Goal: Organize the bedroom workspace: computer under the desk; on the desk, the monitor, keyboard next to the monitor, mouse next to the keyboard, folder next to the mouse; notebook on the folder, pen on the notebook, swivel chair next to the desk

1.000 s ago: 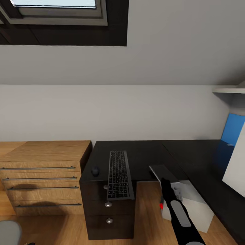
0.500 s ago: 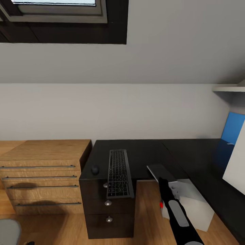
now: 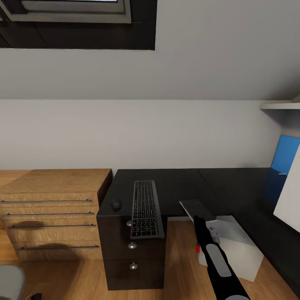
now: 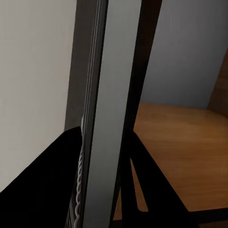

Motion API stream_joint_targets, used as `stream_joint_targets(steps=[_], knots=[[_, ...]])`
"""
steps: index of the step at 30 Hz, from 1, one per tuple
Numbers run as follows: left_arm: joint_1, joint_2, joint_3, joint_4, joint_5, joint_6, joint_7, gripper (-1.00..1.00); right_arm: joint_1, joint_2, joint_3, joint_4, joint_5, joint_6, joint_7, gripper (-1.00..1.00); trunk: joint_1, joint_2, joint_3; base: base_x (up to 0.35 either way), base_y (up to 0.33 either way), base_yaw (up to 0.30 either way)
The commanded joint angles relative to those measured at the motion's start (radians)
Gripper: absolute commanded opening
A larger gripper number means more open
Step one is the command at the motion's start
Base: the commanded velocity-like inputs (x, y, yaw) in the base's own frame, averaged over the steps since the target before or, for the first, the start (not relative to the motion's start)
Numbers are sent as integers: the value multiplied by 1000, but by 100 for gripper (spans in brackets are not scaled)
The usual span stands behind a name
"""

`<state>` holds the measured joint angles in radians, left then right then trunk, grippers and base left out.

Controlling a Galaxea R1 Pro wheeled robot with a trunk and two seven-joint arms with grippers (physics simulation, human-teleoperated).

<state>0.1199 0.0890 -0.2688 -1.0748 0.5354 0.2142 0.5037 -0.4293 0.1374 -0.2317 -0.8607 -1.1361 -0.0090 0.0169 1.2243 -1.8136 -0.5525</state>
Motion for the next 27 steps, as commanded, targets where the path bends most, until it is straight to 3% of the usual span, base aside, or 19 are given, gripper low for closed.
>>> stream_joint_targets(steps=[1, 8, 15, 27], knots=[[0, 1, -3, -2, 6, 3, 7, 100, 0, 1, -3, 28, -11, -1, 0, -100, 0, 0, -1, 0, 0, 0], [0, 3, -2, 2, 6, 2, 7, 100, 0, 1, 3, 29, -11, 0, 0, -100, 0, 0, -1, 43, 37, 0], [0, 2, -3, 3, 6, 2, 7, 100, 0, 1, 33, 29, -11, 0, 0, -100, 0, 0, -1, 118, 96, 0], [0, 1, -4, 4, 6, 2, 7, 100, 0, 0, 38, 29, -11, 0, 0, -100, 0, 0, -1, 24, 14, 0]])
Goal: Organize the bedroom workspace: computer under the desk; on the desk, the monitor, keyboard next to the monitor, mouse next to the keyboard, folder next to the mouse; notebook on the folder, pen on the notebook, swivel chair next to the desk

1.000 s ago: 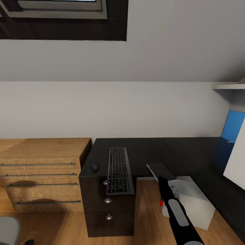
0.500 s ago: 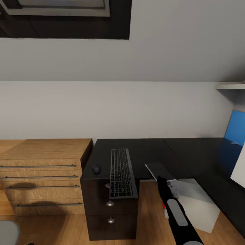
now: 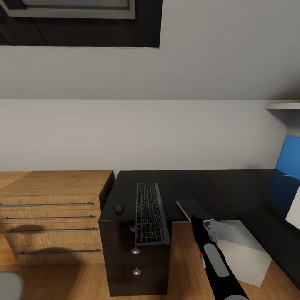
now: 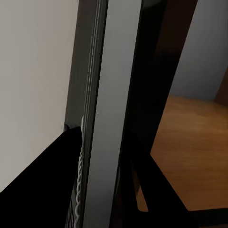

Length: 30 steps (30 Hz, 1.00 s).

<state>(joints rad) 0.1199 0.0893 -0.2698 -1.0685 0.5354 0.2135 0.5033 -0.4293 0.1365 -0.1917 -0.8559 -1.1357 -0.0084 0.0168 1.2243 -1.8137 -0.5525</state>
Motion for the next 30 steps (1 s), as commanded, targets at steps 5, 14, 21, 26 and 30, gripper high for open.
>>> stream_joint_targets(steps=[5, 14, 21, 26, 30], knots=[[0, 1, -3, -2, 6, 3, 8, 100, 0, 0, -3, 24, -12, -1, -1, -100, 0, 0, -1, 4, 2, 0], [0, 1, -3, -2, 5, 3, 8, 100, 0, 0, -3, 24, -13, -1, -4, 100, 0, 0, -1, 0, 0, 0], [0, 1, -2, -2, 3, 3, 8, 100, 0, 0, -3, 23, -13, -1, -3, 100, 0, 0, -1, -1, 0, 0], [0, 1, -2, -2, 3, 3, 8, 100, 0, -1, -3, 23, -13, -1, -3, 100, 0, 0, -1, -109, 0, 0], [0, 1, -2, -2, 3, 3, 8, 100, 0, -1, -3, 23, -13, -1, -3, 100, 0, 0, -1, -280, 0, 0]])
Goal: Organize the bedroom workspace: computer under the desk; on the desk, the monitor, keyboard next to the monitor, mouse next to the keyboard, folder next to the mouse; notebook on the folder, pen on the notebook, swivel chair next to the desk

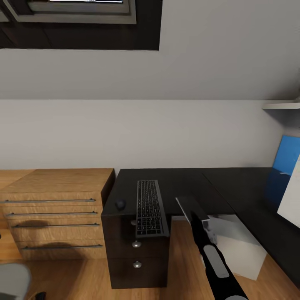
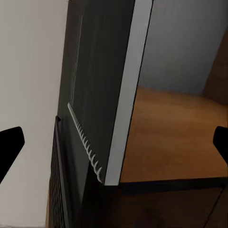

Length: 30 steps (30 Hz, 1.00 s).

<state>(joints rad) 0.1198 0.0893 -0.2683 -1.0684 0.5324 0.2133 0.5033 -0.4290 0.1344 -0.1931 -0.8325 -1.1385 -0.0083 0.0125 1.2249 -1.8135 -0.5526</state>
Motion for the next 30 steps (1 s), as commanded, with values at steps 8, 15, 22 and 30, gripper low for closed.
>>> stream_joint_targets(steps=[8, 15, 22, 30], knots=[[0, 1, -3, -2, 6, 3, 8, 100, 0, 1, -2, -1, -10, -1, 2, 100, -1, -1, -1, -325, 0, 0], [0, 1, -3, -2, 6, 3, 8, 100, 0, 1, -2, -1, -10, -1, 3, 100, -1, -1, -1, -334, 0, 0], [0, 1, -4, -2, 7, 3, 8, 100, 0, 1, -2, -1, -10, -1, 4, 100, -1, -1, -1, -335, 0, 0], [0, 1, -3, -3, 8, 3, 8, 100, 0, 1, -3, -3, -9, -4, 4, 100, -8, 13, 5, -188, 0, 0]])
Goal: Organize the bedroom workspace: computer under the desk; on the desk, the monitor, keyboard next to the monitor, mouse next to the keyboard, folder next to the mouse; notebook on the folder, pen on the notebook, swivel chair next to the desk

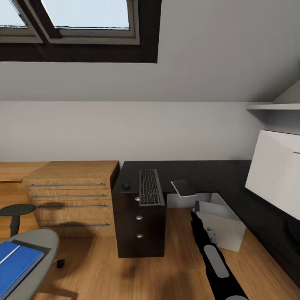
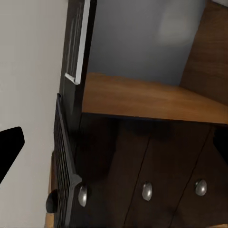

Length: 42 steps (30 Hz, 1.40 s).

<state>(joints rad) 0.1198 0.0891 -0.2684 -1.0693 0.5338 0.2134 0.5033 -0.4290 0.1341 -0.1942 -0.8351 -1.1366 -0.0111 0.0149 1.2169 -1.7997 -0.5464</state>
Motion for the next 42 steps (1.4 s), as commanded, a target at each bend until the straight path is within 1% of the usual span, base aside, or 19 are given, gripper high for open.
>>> stream_joint_targets(steps=[1, 5, 6, 8, 11, 12, 13, 16, 18, 19, 20, 21, 22, 24, 25, 26, 31, 37, 42], knots=[[0, 1, -3, -3, 6, 3, 8, 100, 0, 0, -1, 27, -1, -4, 2, 100, -4, 7, 2, -14, 0, 0], [0, 1, -3, -3, 6, 3, 9, 100, 0, -3, 4, 89, 28, -6, 3, 100, -19, 35, 15, -8, 0, 0], [0, 0, -4, -3, 6, 2, 9, 100, 0, -5, 6, 120, 53, -7, 3, 100, -23, 42, 18, -4, 0, 0], [0, 0, -7, -3, 7, -1, 9, 100, 1, -7, 7, 147, 85, -7, 3, 100, -31, 56, 24, -3, 0, 0], [0, 0, -13, -3, 7, -9, 9, 100, 1, -10, 8, 188, 148, -8, 3, 100, -42, 77, 34, -2, 0, 0], [0, 0, -16, -3, 8, -16, 9, 100, 1, -11, 8, 217, 198, -8, 3, 100, -46, 84, 37, 0, 0, 0], [0, 0, -19, -2, 8, -24, 10, 100, 2, -13, 8, 260, 279, -12, 2, 100, -50, 91, 40, 0, 0, 0], [0, 0, -20, -1, 9, -29, 10, 100, 2, -15, 9, 299, 359, -29, 2, 100, -62, 112, 49, 0, 0, 0], [0, 0, -21, -1, 9, -31, 10, 100, 2, -16, 9, 327, 410, -54, 2, 100, -69, 126, 56, 0, 0, 0], [0, 0, -22, -1, 9, -33, 11, 100, 2, -17, 9, 358, 454, -89, 1, 100, -73, 133, 59, 0, 0, 0], [0, 0, -22, -1, 9, -33, 11, 100, 2, -18, 8, 375, 471, -111, 1, 100, -77, 140, 62, 0, 0, 0], [0, -1, -22, -1, 8, -34, 12, 100, 3, -20, 7, 410, 497, -161, 0, 100, -81, 147, 65, 0, 0, 0], [0, -10, -28, 25, 9, -35, 13, 100, 3, -73, 7, 600, 540, -456, -1, 100, -85, 154, 68, 0, 0, 0], [0, -17, -34, 65, 6, -35, 12, 100, 3, -81, 8, 637, 543, -496, -1, 100, -92, 168, 74, 0, 0, 0], [0, -40, -36, 98, 4, -35, 11, 100, 3, -84, 9, 658, 545, -519, -1, 100, -96, 175, 78, 0, 0, 0], [0, -45, -36, 107, 3, -35, 10, 100, 3, -84, 9, 661, 545, -523, -1, 100, -100, 182, 81, 0, 0, 0], [0, -53, -37, 134, 4, -35, 9, 100, 3, -83, 9, 666, 546, -529, -1, 100, -119, 217, 96, 0, 0, 0], [-2, -56, -37, 177, 4, -35, 8, 100, 3, -85, 9, 667, 547, -535, -1, 100, -142, 259, 115, 0, 0, 0], [-3, -60, -37, 189, 3, -35, 8, 100, 3, -84, 10, 676, 548, -563, -1, 100, -161, 294, 131, 0, 0, 13]])
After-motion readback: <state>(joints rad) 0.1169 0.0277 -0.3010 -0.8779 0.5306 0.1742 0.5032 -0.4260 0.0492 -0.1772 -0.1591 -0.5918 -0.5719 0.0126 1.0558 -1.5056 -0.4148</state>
